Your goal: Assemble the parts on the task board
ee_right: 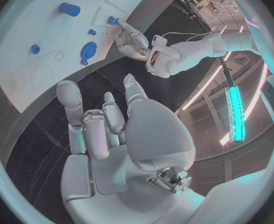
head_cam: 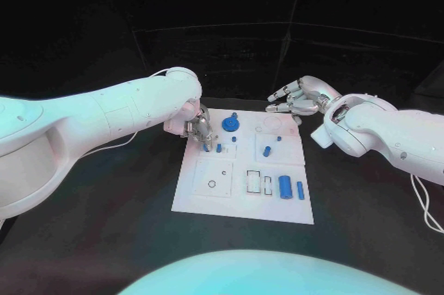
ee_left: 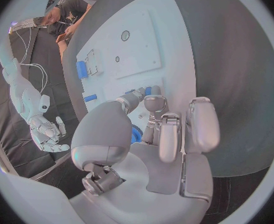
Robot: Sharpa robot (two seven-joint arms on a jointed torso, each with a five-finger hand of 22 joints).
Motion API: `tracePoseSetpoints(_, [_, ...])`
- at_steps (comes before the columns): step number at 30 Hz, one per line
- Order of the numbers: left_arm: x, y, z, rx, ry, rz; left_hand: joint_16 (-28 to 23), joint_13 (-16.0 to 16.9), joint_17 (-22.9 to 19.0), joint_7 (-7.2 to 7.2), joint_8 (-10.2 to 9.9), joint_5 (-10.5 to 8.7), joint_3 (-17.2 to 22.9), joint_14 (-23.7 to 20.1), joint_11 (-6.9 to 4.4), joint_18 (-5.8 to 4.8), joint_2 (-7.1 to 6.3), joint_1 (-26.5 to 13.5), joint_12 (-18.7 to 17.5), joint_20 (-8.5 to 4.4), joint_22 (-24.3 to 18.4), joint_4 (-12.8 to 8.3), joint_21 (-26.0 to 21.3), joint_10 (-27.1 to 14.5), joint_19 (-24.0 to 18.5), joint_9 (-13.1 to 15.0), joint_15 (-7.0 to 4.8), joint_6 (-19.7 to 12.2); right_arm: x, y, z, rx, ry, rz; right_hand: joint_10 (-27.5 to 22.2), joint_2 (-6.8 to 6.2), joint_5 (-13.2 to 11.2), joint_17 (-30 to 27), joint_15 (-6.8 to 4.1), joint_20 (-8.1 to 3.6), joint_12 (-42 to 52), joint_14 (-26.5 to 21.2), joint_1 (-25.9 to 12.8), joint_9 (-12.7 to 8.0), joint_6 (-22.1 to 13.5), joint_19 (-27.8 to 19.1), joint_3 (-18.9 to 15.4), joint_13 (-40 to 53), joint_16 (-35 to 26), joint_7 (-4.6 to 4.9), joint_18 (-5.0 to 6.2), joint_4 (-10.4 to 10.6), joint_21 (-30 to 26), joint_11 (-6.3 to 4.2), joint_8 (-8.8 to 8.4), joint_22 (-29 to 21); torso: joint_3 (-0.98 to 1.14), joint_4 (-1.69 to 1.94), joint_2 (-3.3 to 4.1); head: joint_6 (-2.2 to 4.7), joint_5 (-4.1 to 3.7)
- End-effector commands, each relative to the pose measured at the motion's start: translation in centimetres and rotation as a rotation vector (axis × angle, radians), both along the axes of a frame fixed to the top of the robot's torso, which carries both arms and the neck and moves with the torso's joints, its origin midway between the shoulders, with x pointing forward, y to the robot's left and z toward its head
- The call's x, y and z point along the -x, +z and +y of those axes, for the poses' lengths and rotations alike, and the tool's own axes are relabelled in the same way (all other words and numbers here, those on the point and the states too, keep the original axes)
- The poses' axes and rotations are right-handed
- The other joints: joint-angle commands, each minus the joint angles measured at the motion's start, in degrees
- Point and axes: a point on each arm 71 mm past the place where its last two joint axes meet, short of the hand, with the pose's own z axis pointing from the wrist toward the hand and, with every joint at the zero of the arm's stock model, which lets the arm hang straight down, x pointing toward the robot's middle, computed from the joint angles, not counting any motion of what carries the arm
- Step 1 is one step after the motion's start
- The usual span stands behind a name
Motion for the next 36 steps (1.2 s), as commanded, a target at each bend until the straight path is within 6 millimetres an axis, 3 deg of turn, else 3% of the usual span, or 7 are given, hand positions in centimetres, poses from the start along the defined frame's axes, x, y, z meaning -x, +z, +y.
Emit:
tracePoseSetpoints(1, [0.06, -0.17, -0.07, -0.019, -0.007, 0.013, 0.2, 0.1, 15.1, -0.32, 0.1, 0.16, 7.3, 6.0, 0.12, 0.13, 0.44, 0.2, 0.3, 0.17, 0.0, -7.1, 0.1, 0.3, 0.2, 0.0, 0.52, 0.0, 0.01, 0.16, 0.14, -0.002, 0.011, -0.006, -0.3, 0.40, 0.3, 2.4, -0.37, 0.10, 0.0, 3.4, 0.2, 0.0, -0.4, -0.3, -0.3, -0.1, -0.3, -0.13, 0.61, 0.1, -0.2, 0.12, 0.27, -0.1, 0.01, -0.01, -0.01, 0.00, -0.02])
tracePoseSetpoints(26, [-0.61, -0.49, -0.13, -0.050, 0.011, -0.015, 0.2, -0.1, 15.1, -0.26, 0.0, 0.12, 7.3, 6.0, 0.17, 0.24, 0.27, -0.1, 0.2, 0.18, -0.4, -7.2, -0.3, 0.2, 0.0, 0.1, 0.54, 0.0, 0.03, 0.14, 0.26, -0.002, 0.015, -0.003, -0.4, 0.42, 0.3, 2.3, -0.37, 0.10, 0.1, 3.4, 0.3, 0.0, -0.4, -0.3, -0.5, -0.1, -0.3, -0.12, 0.63, 0.1, -0.3, 0.13, 0.31, -0.2, -0.01, 0.01, -0.03, -0.16, -0.33])
tracePoseSetpoints(28, [-0.61, -0.51, -0.09, -0.050, 0.012, -0.015, 0.2, -0.2, 15.1, -0.27, -0.1, 0.10, 7.0, 6.0, 0.20, 0.24, -0.18, -0.4, 0.1, 0.21, -0.4, -7.2, -0.3, 0.2, 0.0, 0.1, 0.58, 0.0, 0.03, 0.14, 0.24, -0.002, 0.015, -0.003, -0.4, 0.42, 0.3, 2.3, -0.37, 0.10, 0.1, 3.4, 0.3, 0.0, -0.4, -0.3, -0.5, -0.1, -0.3, -0.12, 0.63, 0.1, -0.3, 0.13, 0.31, -0.2, -0.01, 0.02, -0.05, -0.19, -0.35])
tracePoseSetpoints(31, [-0.58, -0.54, 0.00, -0.050, 0.012, -0.014, 0.2, -0.2, 15.1, -0.79, -0.5, 0.04, 3.9, 6.0, -0.02, 0.25, -2.32, -2.8, 0.3, 0.25, -0.4, -6.3, -0.4, 0.4, -0.1, 0.1, 0.49, 0.9, 0.04, 0.14, 0.20, -0.001, 0.014, -0.002, -0.4, 0.42, 0.3, 2.3, -0.37, 0.10, 0.1, 3.4, 0.3, 0.0, -0.4, -0.3, -0.5, -0.1, -0.3, -0.12, 0.63, 0.1, -0.3, 0.13, 0.31, -0.2, 0.00, 0.05, -0.03, -0.19, -0.39])
tracePoseSetpoints(36, [-0.51, -0.56, 0.18, -0.048, 0.014, -0.016, 0.2, 0.0, 15.1, -1.00, -1.5, -0.01, -1.7, 6.0, -0.21, 0.23, -4.32, -5.1, 0.5, 0.07, -0.3, -4.4, -0.4, 0.4, 0.0, -0.3, 0.29, 2.4, 0.03, 0.13, 0.17, -0.001, 0.013, -0.002, -0.4, 0.42, 0.3, 2.3, -0.37, 0.10, 0.1, 3.4, 0.3, 0.0, -0.4, -0.3, -0.5, -0.1, -0.3, -0.12, 0.63, 0.1, -0.3, 0.13, 0.31, -0.2, -0.01, 0.06, -0.01, -0.20, -0.37])
